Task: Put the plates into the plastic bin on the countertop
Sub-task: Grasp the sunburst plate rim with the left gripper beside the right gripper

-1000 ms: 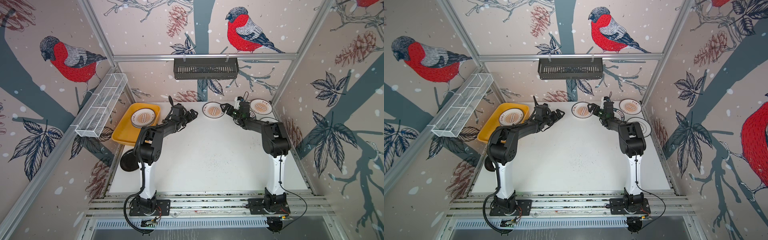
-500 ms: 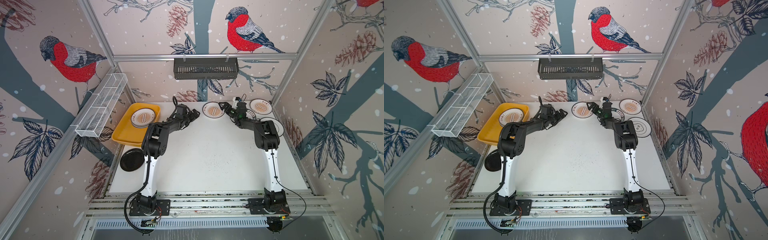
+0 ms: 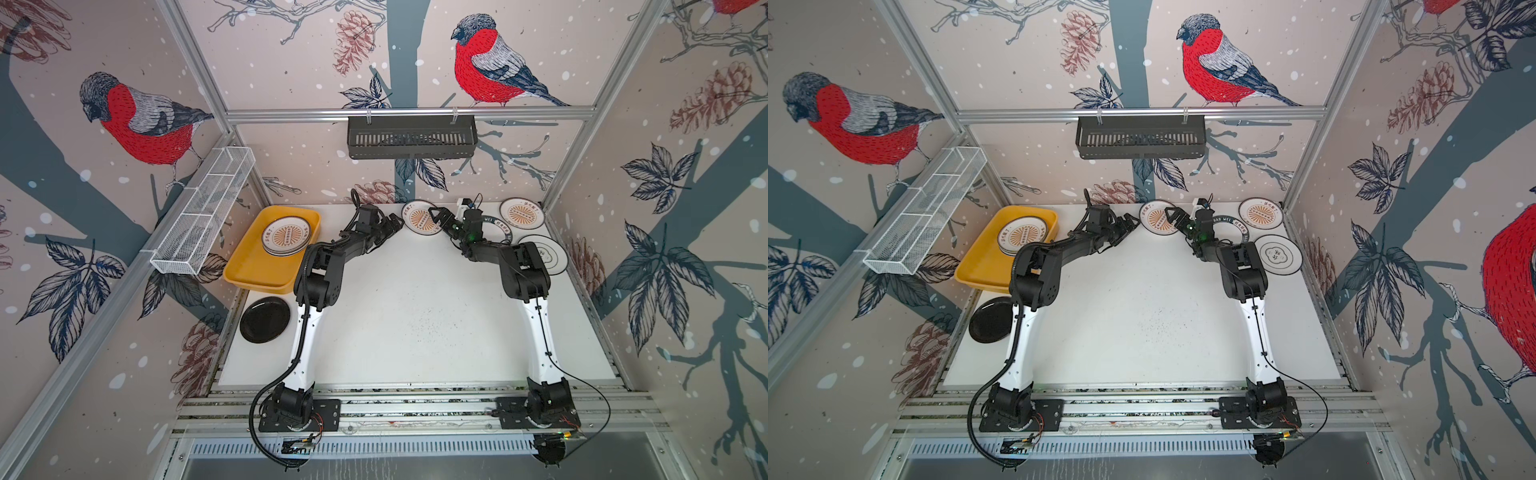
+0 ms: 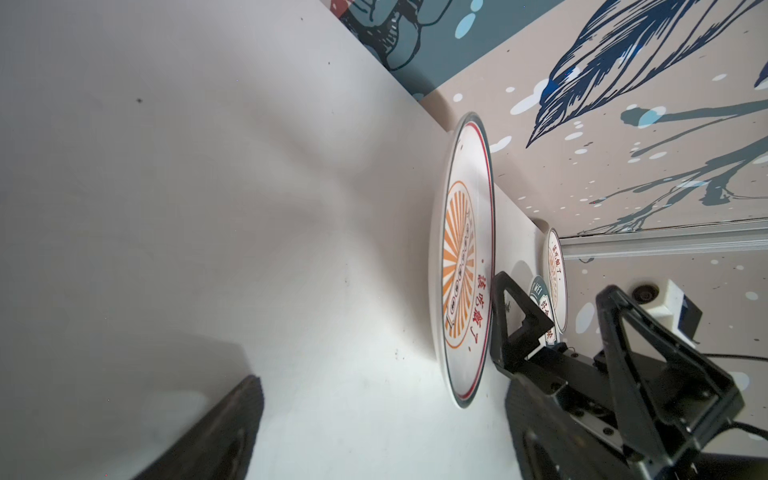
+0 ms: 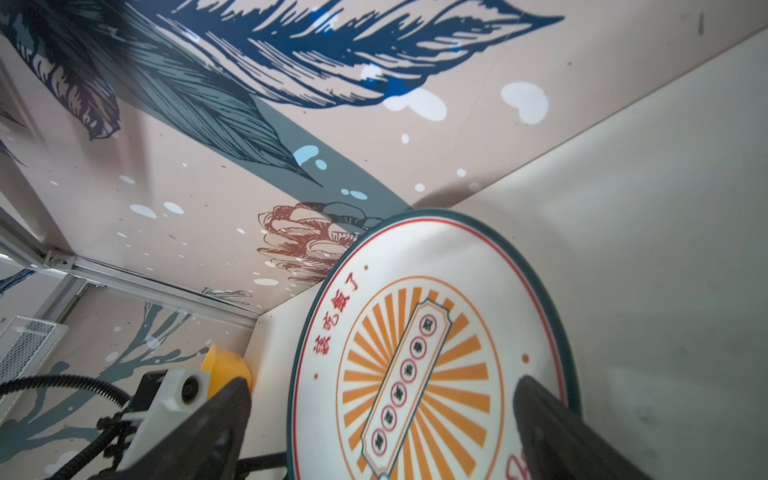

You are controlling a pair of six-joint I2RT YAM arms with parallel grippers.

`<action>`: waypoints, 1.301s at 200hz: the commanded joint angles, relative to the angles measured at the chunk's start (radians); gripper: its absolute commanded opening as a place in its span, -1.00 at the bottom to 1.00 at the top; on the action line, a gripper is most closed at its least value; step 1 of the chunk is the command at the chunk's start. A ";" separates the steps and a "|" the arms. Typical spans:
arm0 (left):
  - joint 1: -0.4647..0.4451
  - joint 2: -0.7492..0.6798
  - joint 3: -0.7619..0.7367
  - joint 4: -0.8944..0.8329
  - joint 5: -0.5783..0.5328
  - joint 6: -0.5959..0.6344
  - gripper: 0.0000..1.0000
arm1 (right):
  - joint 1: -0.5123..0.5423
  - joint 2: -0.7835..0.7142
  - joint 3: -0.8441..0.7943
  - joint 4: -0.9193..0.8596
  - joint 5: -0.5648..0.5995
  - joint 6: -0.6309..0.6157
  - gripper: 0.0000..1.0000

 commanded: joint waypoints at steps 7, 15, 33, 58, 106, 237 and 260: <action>-0.002 0.029 0.029 -0.005 0.019 -0.013 0.84 | -0.018 -0.023 -0.004 0.003 0.013 -0.002 0.99; -0.003 0.041 0.043 0.007 0.028 -0.020 0.83 | -0.019 -0.022 -0.002 0.000 0.010 -0.004 0.99; -0.003 0.074 0.073 0.055 0.064 -0.045 0.80 | -0.017 -0.013 0.005 -0.014 0.006 -0.007 0.99; -0.008 0.124 0.118 0.111 0.106 -0.087 0.76 | -0.004 0.011 0.014 -0.024 0.004 0.009 0.99; -0.014 0.199 0.155 0.206 0.148 -0.178 0.58 | 0.012 0.025 0.007 -0.045 0.011 0.015 0.99; -0.013 0.146 0.005 0.284 0.073 -0.303 -0.79 | 0.030 -0.164 -0.266 0.132 -0.072 0.001 0.99; -0.013 0.085 -0.066 0.323 0.073 -0.302 -0.87 | 0.029 -0.286 -0.364 0.157 -0.069 -0.027 0.99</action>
